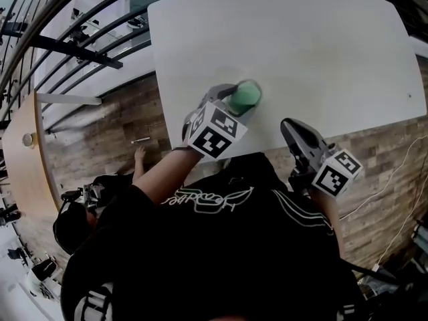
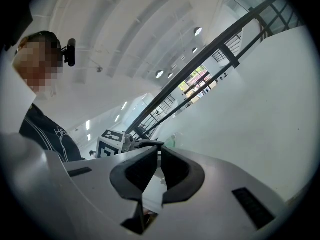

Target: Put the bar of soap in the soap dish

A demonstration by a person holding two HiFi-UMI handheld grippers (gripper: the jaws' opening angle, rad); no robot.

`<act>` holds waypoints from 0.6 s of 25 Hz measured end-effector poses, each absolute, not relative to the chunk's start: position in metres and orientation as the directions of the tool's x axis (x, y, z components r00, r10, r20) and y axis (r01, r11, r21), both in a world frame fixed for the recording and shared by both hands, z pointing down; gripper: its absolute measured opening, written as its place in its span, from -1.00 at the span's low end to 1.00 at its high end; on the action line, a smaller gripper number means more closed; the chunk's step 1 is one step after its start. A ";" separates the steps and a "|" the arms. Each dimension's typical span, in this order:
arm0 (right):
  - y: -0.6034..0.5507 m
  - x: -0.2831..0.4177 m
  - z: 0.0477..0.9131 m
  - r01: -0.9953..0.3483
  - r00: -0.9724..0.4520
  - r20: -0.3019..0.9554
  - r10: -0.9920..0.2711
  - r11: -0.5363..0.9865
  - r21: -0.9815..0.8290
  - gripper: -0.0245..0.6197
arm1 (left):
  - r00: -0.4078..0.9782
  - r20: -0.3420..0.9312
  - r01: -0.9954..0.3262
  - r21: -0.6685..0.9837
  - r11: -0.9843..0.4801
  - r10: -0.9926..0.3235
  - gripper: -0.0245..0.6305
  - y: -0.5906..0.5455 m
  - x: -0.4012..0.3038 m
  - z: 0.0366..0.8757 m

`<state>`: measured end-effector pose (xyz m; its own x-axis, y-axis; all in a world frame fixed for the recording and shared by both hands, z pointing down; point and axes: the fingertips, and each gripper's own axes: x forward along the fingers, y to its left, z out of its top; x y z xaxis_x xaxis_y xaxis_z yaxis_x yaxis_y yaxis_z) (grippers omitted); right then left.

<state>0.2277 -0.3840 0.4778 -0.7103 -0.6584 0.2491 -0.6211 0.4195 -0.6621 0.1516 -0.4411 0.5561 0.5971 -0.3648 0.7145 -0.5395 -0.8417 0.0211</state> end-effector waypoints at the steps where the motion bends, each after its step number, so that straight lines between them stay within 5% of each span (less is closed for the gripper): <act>1: -0.384 0.228 0.478 -0.621 -0.711 0.250 -0.658 0.420 -0.662 -0.84 | 0.597 0.715 -0.538 0.022 -0.843 -0.363 -0.13 -0.441 0.152 0.556; 15: -0.384 0.226 0.475 -0.625 -0.710 0.251 -0.658 0.425 -0.655 -0.84 | 0.648 0.677 -0.506 0.043 -0.861 -0.348 -0.09 -0.440 0.159 0.555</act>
<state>0.2256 -0.3837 0.4746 -0.7103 -0.6576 0.2509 -0.6247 0.4249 -0.6551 0.1585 -0.4402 0.5547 0.6485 -0.3477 0.6772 -0.5065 -0.8612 0.0429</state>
